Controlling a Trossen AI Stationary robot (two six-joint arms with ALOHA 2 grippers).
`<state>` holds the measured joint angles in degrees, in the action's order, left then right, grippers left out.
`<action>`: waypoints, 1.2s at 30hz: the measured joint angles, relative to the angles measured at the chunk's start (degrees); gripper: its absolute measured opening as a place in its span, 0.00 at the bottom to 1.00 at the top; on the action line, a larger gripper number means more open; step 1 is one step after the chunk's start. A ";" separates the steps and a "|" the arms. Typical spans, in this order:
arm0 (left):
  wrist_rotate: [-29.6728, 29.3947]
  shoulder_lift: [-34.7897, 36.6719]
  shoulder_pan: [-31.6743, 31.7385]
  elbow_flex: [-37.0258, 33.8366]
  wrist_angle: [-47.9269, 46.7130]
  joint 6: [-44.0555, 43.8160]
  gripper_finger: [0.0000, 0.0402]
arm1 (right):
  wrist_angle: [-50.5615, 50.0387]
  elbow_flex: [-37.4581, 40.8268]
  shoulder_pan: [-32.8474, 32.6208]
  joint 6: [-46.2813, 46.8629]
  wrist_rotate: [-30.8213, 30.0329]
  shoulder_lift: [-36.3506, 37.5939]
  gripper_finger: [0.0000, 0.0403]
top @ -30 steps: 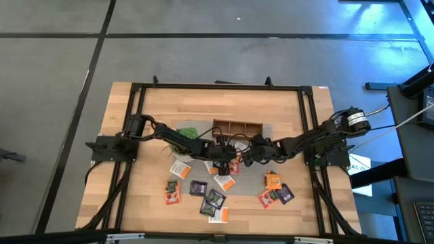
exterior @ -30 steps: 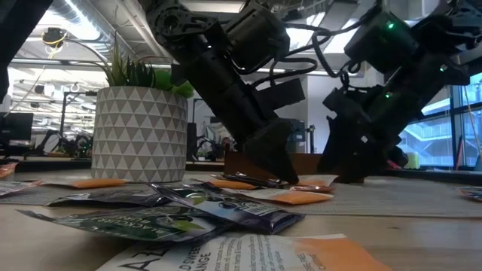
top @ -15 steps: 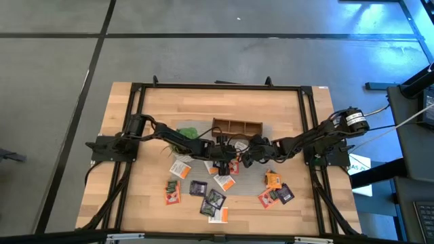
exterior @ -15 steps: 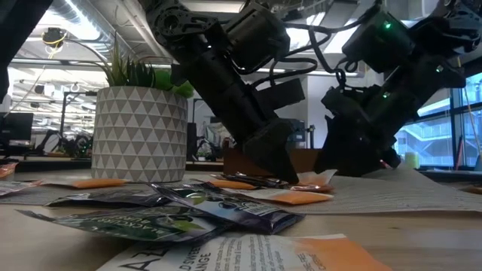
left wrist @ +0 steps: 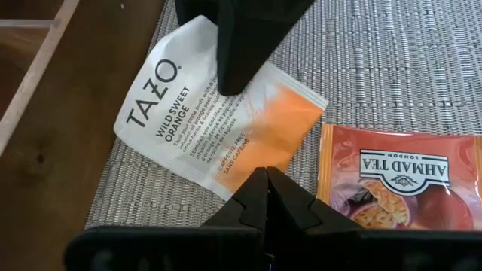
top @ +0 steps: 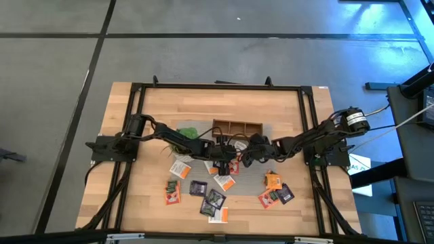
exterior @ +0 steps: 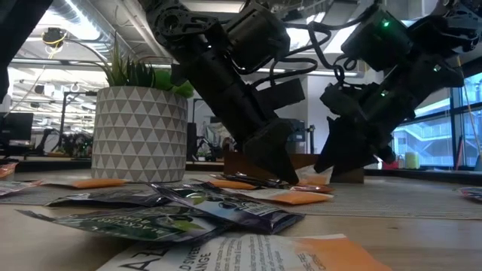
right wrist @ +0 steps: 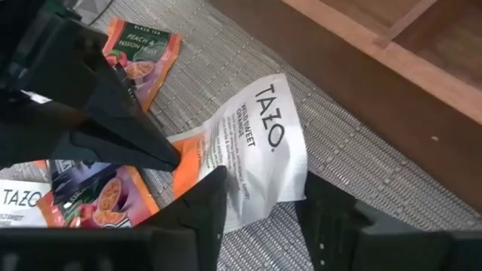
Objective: Pick & Place Tea
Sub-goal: Put the white tea bag into the right section of the wooden organizer
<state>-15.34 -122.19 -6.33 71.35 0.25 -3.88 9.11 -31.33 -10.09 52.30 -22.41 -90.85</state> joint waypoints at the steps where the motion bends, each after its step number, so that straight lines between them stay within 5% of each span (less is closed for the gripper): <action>1: 0.01 0.00 0.01 0.00 -0.01 -0.02 0.00 | 0.02 0.00 0.10 -0.15 -0.02 0.00 0.35; 21: -0.18 1.83 0.01 -0.16 0.52 0.15 0.02 | -0.35 -0.04 0.16 -6.26 -0.64 0.04 0.02; 36: -0.38 7.28 0.10 -0.11 -0.86 2.15 0.02 | -2.65 -0.04 0.18 -12.80 3.23 7.70 0.01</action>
<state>-15.73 -114.91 -6.23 71.24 -0.61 -1.72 6.46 -31.37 -9.91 39.50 -19.18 -83.15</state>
